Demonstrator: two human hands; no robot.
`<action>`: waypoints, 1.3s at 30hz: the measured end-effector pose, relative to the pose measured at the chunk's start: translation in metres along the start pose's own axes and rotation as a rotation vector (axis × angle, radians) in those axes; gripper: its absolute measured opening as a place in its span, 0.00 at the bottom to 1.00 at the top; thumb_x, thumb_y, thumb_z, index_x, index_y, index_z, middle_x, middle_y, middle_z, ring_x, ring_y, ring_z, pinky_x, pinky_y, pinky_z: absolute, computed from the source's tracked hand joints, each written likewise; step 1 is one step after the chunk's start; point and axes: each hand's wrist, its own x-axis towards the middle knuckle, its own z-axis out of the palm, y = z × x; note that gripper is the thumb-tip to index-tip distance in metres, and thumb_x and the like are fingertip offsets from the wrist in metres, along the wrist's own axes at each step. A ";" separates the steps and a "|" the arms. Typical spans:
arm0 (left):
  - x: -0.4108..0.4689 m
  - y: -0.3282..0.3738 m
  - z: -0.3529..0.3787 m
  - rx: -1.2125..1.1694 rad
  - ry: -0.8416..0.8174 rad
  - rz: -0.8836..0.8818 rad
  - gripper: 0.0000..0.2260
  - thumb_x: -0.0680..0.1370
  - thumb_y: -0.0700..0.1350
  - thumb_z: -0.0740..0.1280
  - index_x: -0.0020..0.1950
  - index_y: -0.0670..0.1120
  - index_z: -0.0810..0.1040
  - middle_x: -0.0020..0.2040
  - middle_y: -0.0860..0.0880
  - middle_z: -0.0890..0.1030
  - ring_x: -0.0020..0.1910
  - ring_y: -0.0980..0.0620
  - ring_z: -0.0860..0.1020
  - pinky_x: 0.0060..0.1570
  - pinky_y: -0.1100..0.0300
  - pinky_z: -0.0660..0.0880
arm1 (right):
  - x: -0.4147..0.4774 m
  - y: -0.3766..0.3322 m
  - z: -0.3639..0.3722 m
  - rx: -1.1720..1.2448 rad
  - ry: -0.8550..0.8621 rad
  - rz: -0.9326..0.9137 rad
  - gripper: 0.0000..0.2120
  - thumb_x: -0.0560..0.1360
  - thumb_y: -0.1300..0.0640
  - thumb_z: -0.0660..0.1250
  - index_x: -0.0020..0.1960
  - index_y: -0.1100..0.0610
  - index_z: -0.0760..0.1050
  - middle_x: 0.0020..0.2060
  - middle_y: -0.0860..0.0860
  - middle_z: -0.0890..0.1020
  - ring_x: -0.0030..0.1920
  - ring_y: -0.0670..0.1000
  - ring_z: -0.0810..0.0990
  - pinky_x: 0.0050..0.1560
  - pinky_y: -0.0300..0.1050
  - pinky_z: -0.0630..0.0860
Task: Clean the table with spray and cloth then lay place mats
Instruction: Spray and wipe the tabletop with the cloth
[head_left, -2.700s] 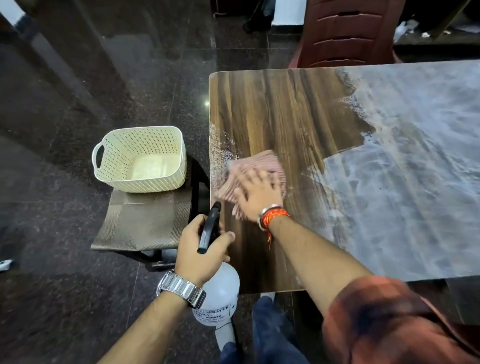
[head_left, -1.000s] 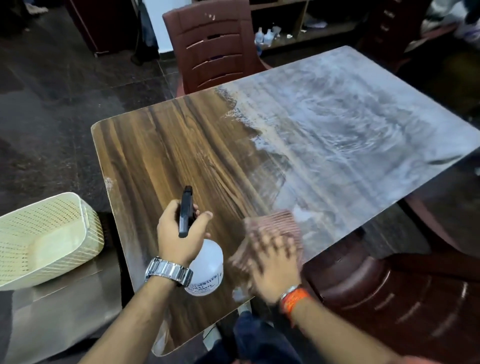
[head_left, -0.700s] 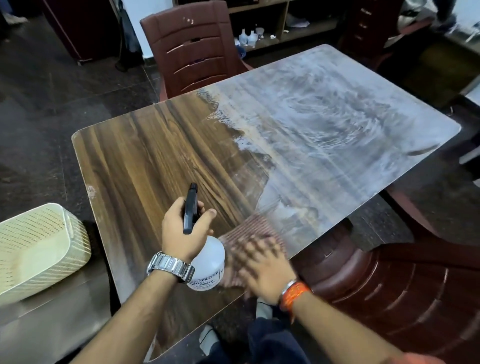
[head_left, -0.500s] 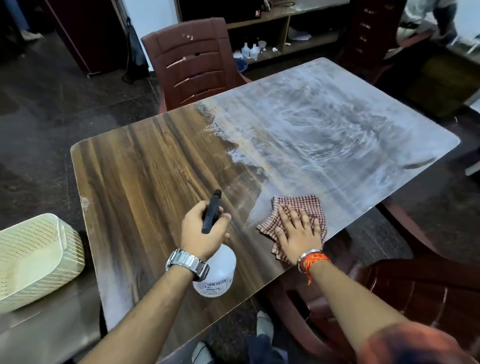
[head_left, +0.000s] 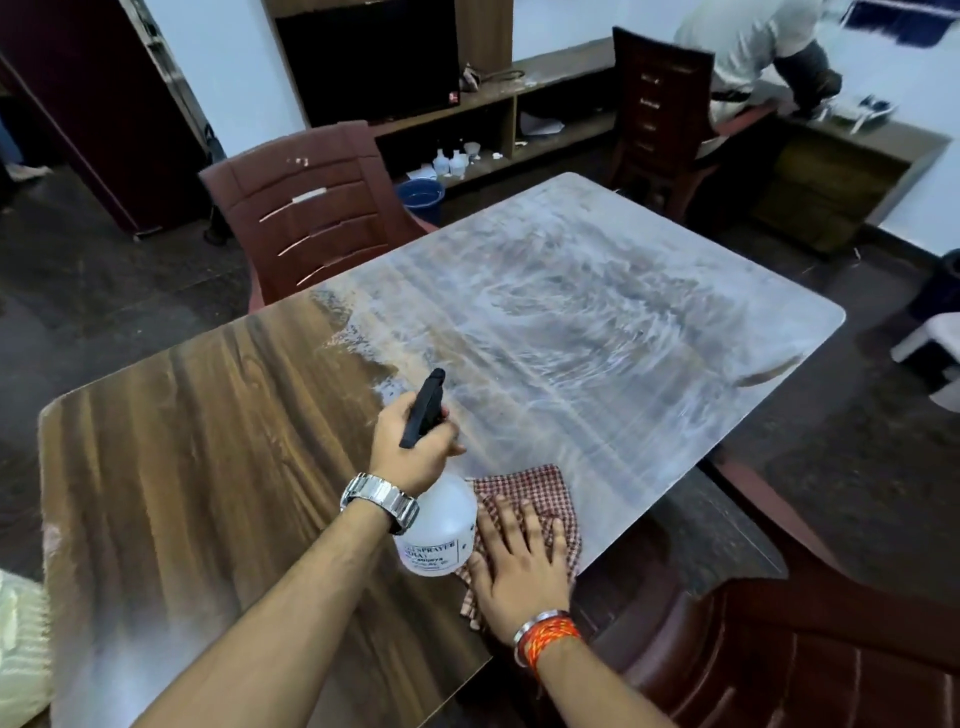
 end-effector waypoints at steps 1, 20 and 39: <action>0.003 -0.002 0.001 -0.044 -0.017 -0.027 0.08 0.67 0.37 0.70 0.44 0.37 0.76 0.38 0.35 0.79 0.35 0.38 0.83 0.37 0.52 0.81 | 0.000 0.000 0.000 0.003 -0.003 -0.001 0.27 0.74 0.40 0.58 0.73 0.41 0.64 0.72 0.45 0.69 0.71 0.55 0.67 0.68 0.65 0.56; 0.055 -0.007 -0.005 0.213 0.003 -0.014 0.06 0.72 0.35 0.70 0.41 0.44 0.76 0.34 0.46 0.79 0.22 0.58 0.78 0.25 0.63 0.75 | -0.002 -0.007 -0.008 -0.014 -0.009 0.032 0.29 0.74 0.38 0.59 0.74 0.40 0.61 0.70 0.44 0.71 0.71 0.52 0.67 0.69 0.62 0.55; 0.085 -0.019 -0.028 0.286 0.012 0.042 0.07 0.68 0.42 0.72 0.42 0.40 0.77 0.31 0.49 0.77 0.27 0.52 0.75 0.29 0.59 0.72 | 0.086 -0.001 -0.023 -0.066 -0.048 0.083 0.30 0.77 0.37 0.47 0.77 0.39 0.46 0.78 0.45 0.54 0.77 0.53 0.49 0.73 0.64 0.40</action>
